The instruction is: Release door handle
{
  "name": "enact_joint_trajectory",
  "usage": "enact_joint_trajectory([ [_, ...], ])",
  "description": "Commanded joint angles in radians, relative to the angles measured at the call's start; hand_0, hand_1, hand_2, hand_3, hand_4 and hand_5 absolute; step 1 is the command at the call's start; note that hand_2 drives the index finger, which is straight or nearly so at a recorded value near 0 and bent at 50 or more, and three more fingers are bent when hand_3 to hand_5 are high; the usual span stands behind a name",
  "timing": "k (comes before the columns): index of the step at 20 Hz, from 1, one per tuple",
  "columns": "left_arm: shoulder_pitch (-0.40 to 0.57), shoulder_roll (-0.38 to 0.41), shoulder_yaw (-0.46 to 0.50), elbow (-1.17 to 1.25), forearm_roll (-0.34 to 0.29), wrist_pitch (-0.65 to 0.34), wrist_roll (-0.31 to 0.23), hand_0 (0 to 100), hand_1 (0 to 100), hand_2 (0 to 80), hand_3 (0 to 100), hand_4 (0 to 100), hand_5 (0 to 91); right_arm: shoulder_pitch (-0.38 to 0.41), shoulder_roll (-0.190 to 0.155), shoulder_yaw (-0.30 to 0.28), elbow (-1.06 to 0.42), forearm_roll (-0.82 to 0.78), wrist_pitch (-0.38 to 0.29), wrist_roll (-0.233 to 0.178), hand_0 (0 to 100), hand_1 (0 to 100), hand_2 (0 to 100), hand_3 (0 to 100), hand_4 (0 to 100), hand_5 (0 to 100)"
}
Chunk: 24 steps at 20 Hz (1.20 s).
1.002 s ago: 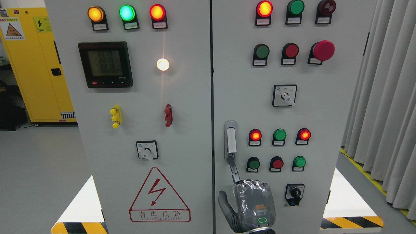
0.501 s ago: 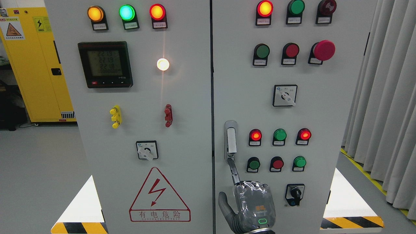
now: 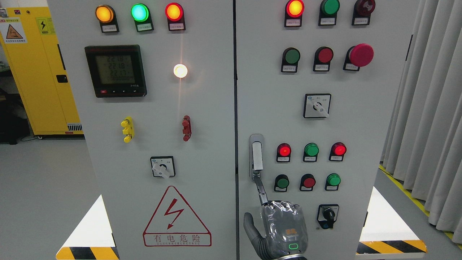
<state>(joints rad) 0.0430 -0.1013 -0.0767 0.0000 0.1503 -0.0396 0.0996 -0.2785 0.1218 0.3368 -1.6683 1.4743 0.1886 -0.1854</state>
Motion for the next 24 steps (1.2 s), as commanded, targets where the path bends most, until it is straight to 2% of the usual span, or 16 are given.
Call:
enact_joint_trajectory([
  [1,0.000,0.000,0.000,-0.015,0.000,0.000,0.000,12,56,0.0,0,0,0.0,-0.001,-0.004,0.004,-0.036,0.000,-0.005,-0.008,63,47,13,100,100,100],
  [8,0.000,0.000,0.000,-0.015,0.000,0.000,0.000,12,56,0.0,0,0,0.0,0.004,0.002,0.007,-0.067,0.000,-0.003,-0.008,62,47,14,100,100,100],
  [9,0.000,0.000,0.000,-0.015,0.000,0.000,0.000,12,56,0.0,0,0,0.0,0.005,0.002,0.005,-0.073,-0.003,-0.003,-0.008,62,47,33,100,100,100],
  [10,0.000,0.000,0.000,-0.015,0.000,0.000,0.000,12,56,0.0,0,0,0.0,0.013,0.002,0.001,-0.080,-0.003,-0.004,-0.008,63,47,48,100,100,100],
  [11,0.000,0.000,0.000,-0.015,0.000,0.000,0.000,12,56,0.0,0,0,0.0,0.025,0.002,-0.001,-0.090,-0.005,-0.005,-0.005,63,47,56,100,100,100],
  [12,0.000,0.000,0.000,-0.015,0.000,0.000,0.000,12,56,0.0,0,0,0.0,0.036,0.002,-0.002,-0.106,-0.005,-0.005,-0.002,63,47,56,100,100,100],
  [13,0.000,0.000,0.000,-0.015,0.000,0.000,0.000,12,56,0.0,0,0,0.0,0.051,0.002,-0.004,-0.120,-0.006,-0.008,0.000,66,48,64,100,100,100],
  [14,0.000,0.000,0.000,-0.015,0.000,0.000,0.000,12,56,0.0,0,0,0.0,0.064,0.002,-0.004,-0.135,-0.008,-0.008,0.001,70,48,67,100,100,100],
  [16,0.000,0.000,0.000,-0.015,0.000,0.000,0.000,12,56,0.0,0,0,0.0,0.082,0.002,-0.005,-0.159,-0.012,-0.009,0.003,74,48,69,100,100,100],
  [18,0.000,0.000,0.000,-0.015,0.000,0.000,0.000,12,56,0.0,0,0,0.0,0.103,0.002,-0.007,-0.178,-0.014,-0.011,0.004,84,43,73,100,100,100],
  [19,0.000,0.000,0.000,-0.015,0.000,0.000,0.000,12,56,0.0,0,0,0.0,0.116,0.002,-0.013,-0.189,-0.014,-0.011,0.006,84,42,73,100,100,100],
  [20,0.000,0.000,0.000,-0.015,0.000,0.000,0.000,12,56,0.0,0,0,0.0,0.122,0.002,-0.021,-0.195,-0.014,-0.012,0.006,83,37,80,100,100,100],
  [21,0.000,0.000,0.000,-0.015,0.000,0.000,0.000,12,56,0.0,0,0,0.0,0.127,0.002,-0.024,-0.205,-0.014,-0.018,0.006,75,34,85,100,100,100],
  [22,0.000,0.000,0.000,-0.015,0.000,0.000,0.000,12,56,0.0,0,0,0.0,0.134,0.002,-0.027,-0.218,-0.016,-0.030,0.007,72,33,88,100,100,100],
  [23,0.000,0.000,0.000,-0.015,0.000,0.000,0.000,12,56,0.0,0,0,0.0,0.139,0.002,-0.033,-0.231,-0.019,-0.044,0.009,64,30,92,100,100,100],
  [24,0.000,0.000,0.000,-0.015,0.000,0.000,0.000,12,56,0.0,0,0,0.0,0.139,0.002,-0.042,-0.235,-0.028,-0.052,0.018,52,28,95,100,100,100],
])
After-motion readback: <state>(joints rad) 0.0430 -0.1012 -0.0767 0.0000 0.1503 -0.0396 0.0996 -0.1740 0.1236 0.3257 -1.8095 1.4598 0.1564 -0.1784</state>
